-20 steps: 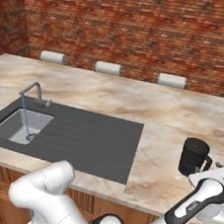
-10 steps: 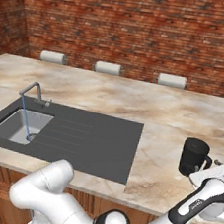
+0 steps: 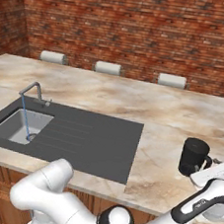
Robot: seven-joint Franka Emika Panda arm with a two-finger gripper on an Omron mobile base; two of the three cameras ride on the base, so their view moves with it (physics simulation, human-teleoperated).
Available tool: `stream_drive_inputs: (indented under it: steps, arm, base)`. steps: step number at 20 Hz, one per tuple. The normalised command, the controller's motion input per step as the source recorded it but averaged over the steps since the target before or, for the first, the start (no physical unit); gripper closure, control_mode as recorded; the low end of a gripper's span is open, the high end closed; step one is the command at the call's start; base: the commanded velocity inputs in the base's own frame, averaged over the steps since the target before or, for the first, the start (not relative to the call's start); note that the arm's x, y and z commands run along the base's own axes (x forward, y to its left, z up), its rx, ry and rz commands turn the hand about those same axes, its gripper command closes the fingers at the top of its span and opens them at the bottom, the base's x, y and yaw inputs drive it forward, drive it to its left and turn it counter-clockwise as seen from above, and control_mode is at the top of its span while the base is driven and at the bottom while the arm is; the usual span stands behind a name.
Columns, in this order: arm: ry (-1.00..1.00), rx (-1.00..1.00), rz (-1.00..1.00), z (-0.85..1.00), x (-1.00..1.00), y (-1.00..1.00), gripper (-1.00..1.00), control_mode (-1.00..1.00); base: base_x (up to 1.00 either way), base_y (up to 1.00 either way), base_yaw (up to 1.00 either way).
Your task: Turn on the sink faucet and place the jug under the water for a few seconds to fill it up.
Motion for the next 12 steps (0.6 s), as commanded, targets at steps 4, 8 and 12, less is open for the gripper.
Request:
stream_drive_inputs:
  steps: [4, 8, 12]
  arm:
    - [0.00, 0.00, 0.00, 0.00, 0.00, 0.45, -1.00, -1.00]
    - [0.02, 0.00, 0.00, 0.00, 0.00, 0.46, -1.00, -1.00]
    - [0.00, 0.00, 0.00, 0.00, 0.00, 0.39, -1.00, -1.00]
  base:
    - [0.00, 0.00, 0.00]
    - [0.00, 0.00, 0.00]
    - [0.00, 0.00, 0.00]
